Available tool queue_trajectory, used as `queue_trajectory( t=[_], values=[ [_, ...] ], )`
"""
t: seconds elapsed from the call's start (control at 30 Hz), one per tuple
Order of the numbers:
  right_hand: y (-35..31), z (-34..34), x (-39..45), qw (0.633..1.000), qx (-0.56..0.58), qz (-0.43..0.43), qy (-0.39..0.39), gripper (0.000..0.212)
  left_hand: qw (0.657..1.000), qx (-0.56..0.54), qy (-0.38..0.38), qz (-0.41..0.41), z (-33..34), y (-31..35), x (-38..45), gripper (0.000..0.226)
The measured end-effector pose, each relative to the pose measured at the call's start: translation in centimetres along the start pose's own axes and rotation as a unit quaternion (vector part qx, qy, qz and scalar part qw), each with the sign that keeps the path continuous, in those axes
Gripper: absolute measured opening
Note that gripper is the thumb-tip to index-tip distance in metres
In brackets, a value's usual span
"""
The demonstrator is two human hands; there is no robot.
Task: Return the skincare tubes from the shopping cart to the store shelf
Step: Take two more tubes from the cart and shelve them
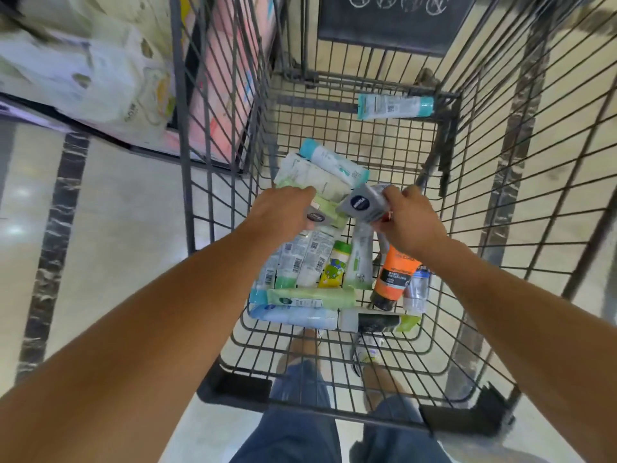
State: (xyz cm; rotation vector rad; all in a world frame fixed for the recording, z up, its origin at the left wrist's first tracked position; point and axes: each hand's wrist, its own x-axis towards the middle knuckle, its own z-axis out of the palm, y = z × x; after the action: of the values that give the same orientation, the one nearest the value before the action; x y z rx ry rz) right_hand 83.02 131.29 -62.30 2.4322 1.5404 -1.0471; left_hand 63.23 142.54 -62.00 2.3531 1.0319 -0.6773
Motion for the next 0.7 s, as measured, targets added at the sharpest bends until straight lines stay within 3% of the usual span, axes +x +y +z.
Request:
queue_trajectory(
  t=[0.03, 0.1, 0.23, 0.33, 0.43, 0.7],
  values=[
    [-0.3, -0.9, -0.1, 0.997, 0.074, 0.018, -0.006, 0.053, 0.995, -0.099, 0.01, -0.03, -0.1, 0.1, -0.4, 0.035],
    [-0.9, -2.9, -0.7, 0.985, 0.167, 0.047, -0.026, 0.046, 0.953, -0.292, 0.036, -0.079, -0.2, 0.1, -1.0, 0.039],
    [-2.1, -7.1, -3.4, 0.934, 0.347, 0.075, -0.044, 0.029, 0.816, -0.563, 0.046, -0.124, -2.0, 0.7, -3.5, 0.055],
    [-3.4, -10.2, -6.1, 0.901, 0.42, 0.088, -0.066, 0.04, 0.763, -0.63, 0.06, -0.134, -4.2, 1.8, -6.2, 0.033],
    [-5.0, -13.2, -9.3, 0.891, 0.446, 0.056, -0.07, 0.042, 0.704, -0.688, 0.082, -0.156, -6.4, 3.3, -9.3, 0.024],
    [-9.0, -19.2, -17.6, 0.899, 0.425, -0.065, -0.078, 0.033, 0.568, -0.78, 0.197, -0.173, -10.4, 7.2, -21.4, 0.035]
  ],
)
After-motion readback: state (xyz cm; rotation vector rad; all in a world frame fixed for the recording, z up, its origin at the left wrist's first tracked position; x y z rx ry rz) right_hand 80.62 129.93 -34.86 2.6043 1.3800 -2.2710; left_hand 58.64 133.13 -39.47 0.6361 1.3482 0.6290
